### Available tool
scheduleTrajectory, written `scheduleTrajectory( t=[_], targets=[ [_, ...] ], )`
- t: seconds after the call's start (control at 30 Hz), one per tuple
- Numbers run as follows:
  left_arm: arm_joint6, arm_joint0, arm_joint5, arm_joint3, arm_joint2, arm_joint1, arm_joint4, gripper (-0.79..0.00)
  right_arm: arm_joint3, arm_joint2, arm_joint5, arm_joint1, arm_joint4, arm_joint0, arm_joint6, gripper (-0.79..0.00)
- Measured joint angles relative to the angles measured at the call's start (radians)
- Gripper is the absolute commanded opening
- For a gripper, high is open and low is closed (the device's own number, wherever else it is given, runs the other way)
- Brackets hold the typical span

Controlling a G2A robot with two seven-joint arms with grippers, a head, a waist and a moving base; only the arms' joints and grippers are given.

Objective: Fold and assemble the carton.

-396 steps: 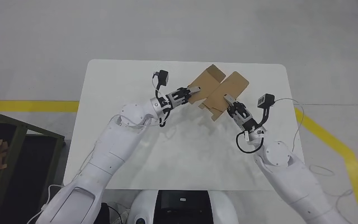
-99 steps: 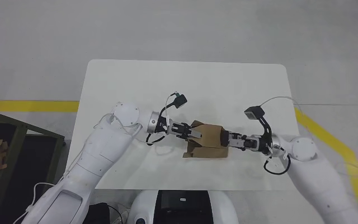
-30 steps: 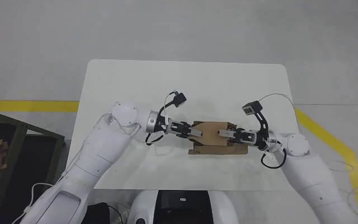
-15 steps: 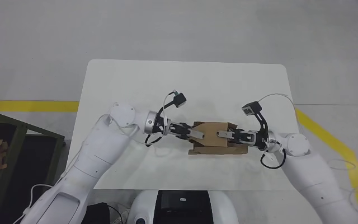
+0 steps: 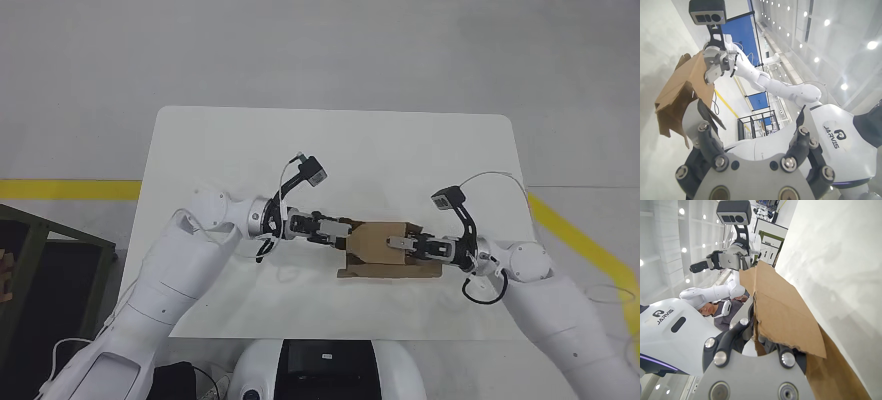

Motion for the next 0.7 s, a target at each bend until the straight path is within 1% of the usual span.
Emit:
scheduleTrajectory(
  t=[0.17, 0.43, 0.7],
  targets=[
    [0.013, -0.026, 0.002, 0.020, 0.022, -0.011, -0.023, 0.000, -0.001, -0.014, -0.008, 0.003, 0.010, 0.004, -0.008, -0.785],
    [0.028, -0.073, 0.023, 0.056, 0.084, -0.032, -0.011, 0.000, -0.017, -0.029, -0.020, 0.011, 0.017, 0.002, -0.020, -0.785],
    [0.029, -0.092, 0.018, 0.053, 0.110, -0.044, 0.002, 0.000, -0.012, -0.037, -0.026, 0.016, 0.033, -0.001, -0.026, -0.785]
  ],
)
